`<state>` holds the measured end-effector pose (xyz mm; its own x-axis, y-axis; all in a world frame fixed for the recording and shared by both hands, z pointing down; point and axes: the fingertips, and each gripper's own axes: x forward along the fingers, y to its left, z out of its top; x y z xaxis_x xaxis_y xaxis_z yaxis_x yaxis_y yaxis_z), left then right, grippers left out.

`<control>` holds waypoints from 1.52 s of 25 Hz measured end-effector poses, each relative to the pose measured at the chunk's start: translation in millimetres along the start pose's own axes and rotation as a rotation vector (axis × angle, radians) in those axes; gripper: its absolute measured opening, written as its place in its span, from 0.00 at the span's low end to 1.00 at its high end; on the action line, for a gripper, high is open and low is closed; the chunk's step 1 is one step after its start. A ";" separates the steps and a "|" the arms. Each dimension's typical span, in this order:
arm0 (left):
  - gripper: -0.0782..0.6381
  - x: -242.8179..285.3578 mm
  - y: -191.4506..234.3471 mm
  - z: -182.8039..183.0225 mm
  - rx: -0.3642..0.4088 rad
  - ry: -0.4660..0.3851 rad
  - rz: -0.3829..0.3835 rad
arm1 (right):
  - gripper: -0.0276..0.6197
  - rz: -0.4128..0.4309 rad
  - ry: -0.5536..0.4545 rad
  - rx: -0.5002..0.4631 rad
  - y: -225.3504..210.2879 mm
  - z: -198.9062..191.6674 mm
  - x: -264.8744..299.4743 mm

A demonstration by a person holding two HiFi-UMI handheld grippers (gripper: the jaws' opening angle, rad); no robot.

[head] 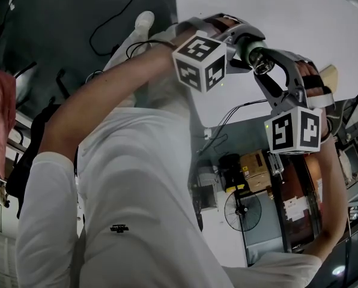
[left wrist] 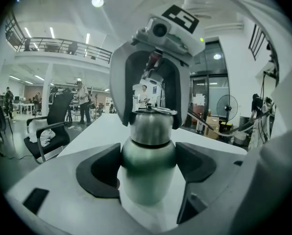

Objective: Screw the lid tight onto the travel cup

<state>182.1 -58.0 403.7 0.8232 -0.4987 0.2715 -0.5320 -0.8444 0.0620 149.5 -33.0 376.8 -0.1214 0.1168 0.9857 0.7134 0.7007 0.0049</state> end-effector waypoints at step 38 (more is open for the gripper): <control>0.58 5.0 2.5 4.4 -0.007 0.002 0.028 | 0.48 0.034 0.019 -0.254 5.8 0.7 -15.7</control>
<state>185.8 -63.5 401.0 0.8074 -0.5218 0.2752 -0.5564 -0.8286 0.0615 155.1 -30.3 361.1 -0.0828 0.1226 0.9890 0.8675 0.4974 0.0110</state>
